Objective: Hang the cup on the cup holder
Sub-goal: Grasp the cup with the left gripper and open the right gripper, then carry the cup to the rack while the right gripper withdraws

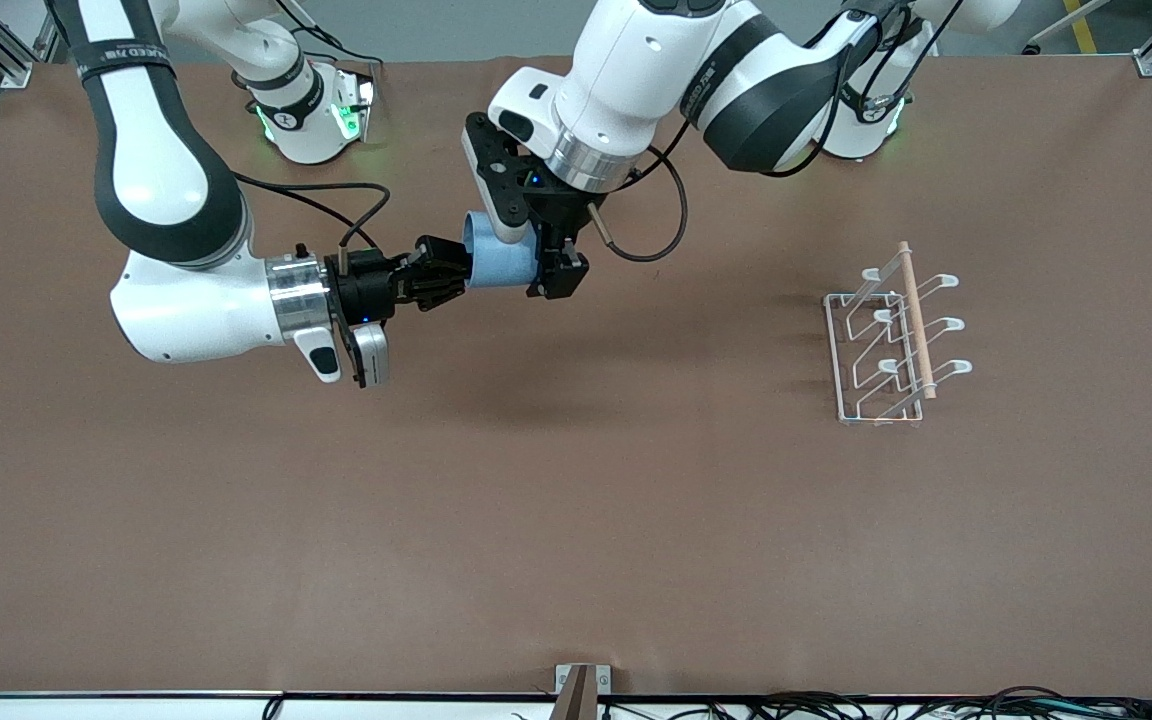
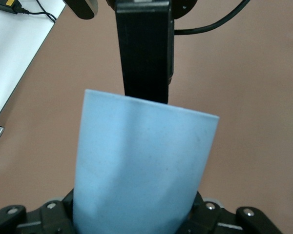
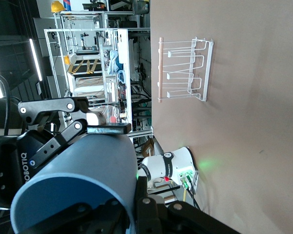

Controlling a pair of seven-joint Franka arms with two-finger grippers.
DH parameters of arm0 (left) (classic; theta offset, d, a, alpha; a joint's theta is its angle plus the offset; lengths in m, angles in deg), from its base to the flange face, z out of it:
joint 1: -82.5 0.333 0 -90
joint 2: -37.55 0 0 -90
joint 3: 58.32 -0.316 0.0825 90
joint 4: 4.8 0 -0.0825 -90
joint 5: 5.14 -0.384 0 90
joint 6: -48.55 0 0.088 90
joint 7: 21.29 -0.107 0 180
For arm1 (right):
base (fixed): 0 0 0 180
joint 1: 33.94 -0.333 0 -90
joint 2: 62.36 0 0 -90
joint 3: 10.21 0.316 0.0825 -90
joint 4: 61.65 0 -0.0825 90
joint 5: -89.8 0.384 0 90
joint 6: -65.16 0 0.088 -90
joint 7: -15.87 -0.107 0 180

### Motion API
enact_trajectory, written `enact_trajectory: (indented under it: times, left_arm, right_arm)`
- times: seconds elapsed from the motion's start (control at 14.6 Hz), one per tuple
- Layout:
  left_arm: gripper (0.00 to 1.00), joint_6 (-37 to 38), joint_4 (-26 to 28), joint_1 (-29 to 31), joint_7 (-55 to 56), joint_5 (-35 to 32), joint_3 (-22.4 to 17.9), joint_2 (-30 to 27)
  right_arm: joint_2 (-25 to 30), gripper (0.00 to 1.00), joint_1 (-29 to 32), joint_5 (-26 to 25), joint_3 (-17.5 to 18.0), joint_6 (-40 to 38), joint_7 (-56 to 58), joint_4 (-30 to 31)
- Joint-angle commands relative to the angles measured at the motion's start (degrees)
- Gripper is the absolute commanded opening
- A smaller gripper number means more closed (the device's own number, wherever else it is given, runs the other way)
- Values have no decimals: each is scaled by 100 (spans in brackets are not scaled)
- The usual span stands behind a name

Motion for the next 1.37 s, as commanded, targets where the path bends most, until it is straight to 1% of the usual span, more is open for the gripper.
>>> enact_trajectory:
  times: [0.0, 0.14, 0.21, 0.34, 0.48, 0.55, 0.75, 0.89, 1.03, 1.16, 1.23, 1.3]
  left_arm:
    - [45, -36, -151, -36, -81, -140, -48, 125]
    - [45, -10, -151, -18, -90, -359, -48, 108]
    - [45, 51, -151, -10, -90, -404, -48, 90]
    - [46, 278, -151, 34, -90, -474, -74, 55]
    - [46, 805, -151, 61, -90, -867, -83, 55]
    - [46, 1033, -151, 78, -99, -1114, -83, 37]
    - [48, 1947, -142, 218, -378, -1869, -91, -7]
    - [49, 2413, -125, 429, -1158, -2362, -91, -7]
    - [49, 2853, -107, 710, -1906, -2609, -91, 20]
    - [49, 3327, -54, 930, -2243, -2995, -91, 55]
    - [49, 3539, 16, 1018, -2278, -3249, -91, 55]
    - [49, 3654, 103, 1045, -2357, -3495, -91, 55]
  right_arm:
    - [89, 19, -9, -30, 5, -60, 3, 37]
    - [98, 98, 44, -152, -4, -60, 20, 3]
    - [98, 100, 61, -258, -12, -60, 11, -59]
    - [115, 100, 61, -443, -39, -7, 2, -77]
    - [115, 100, 157, -671, -82, 19, -6, -138]
    - [141, 100, 193, -898, -118, 71, -6, -138]
    - [229, 100, 377, -1864, -249, 142, -24, -95]
    - [413, 100, 623, -2882, -267, 125, -33, -68]
    - [589, 100, 930, -3840, -267, 151, -68, -68]
    - [782, 100, 1333, -4291, -276, 160, -59, -33]
    - [896, 100, 1466, -4737, -294, 195, -59, -42]
    - [976, 100, 1572, -5307, -320, 352, -59, -50]
